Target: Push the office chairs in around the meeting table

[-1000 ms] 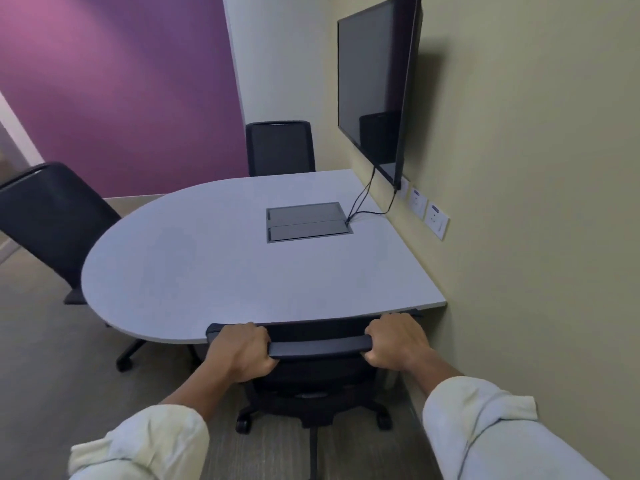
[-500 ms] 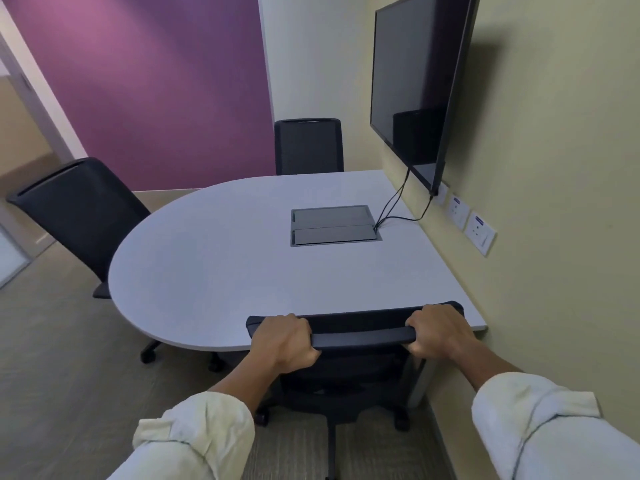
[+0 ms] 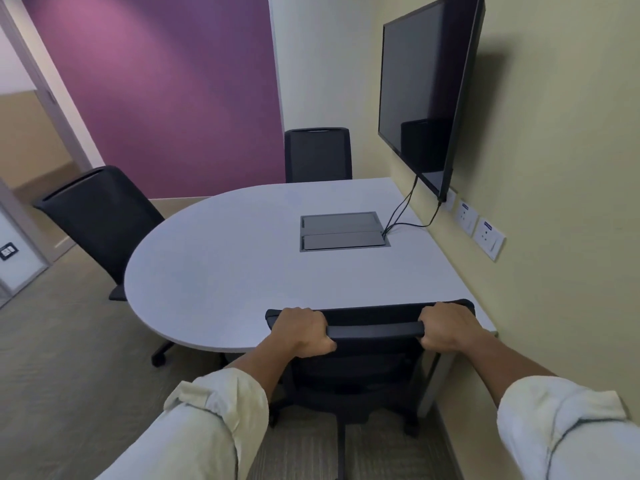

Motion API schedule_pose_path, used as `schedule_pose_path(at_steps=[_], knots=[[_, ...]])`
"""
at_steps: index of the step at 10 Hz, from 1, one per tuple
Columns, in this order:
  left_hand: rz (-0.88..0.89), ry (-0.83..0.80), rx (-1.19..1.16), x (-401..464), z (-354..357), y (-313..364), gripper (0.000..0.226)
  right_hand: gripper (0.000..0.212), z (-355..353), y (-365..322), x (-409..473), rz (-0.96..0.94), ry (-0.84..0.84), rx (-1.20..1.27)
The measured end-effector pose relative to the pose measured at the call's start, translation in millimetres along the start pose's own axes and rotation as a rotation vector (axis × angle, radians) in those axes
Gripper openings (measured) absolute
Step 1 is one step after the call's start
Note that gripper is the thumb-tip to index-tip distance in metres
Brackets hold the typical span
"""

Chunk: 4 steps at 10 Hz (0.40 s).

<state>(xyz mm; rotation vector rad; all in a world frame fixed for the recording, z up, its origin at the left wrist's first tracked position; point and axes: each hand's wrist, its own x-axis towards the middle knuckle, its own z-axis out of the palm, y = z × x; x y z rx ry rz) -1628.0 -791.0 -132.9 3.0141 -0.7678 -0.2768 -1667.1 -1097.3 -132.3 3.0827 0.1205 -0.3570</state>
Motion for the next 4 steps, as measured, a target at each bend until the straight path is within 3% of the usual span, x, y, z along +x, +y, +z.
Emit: schedule_pose_path(at_steps=[1,2,3,4], knots=[[0.049,-0.159,-0.108,-12.4,-11.7,-4.1,0.047,0.017,-13.3,-14.1,-7.7,0.067,-0.088,0.015],[0.052,-0.137,-0.383,-39.6,-18.1,-8.0,0.062,0.047,-28.1,-29.6,-14.5,0.044,-0.229,0.068],[-0.002,0.07,-0.421,-75.5,-30.2,-20.0,0.064,0.068,-48.1,-55.2,-20.0,-0.059,-0.292,0.186],[-0.102,0.207,-0.411,-105.6,-39.0,-41.8,0.062,0.069,-69.2,-90.3,-23.7,-0.18,-0.138,0.206]])
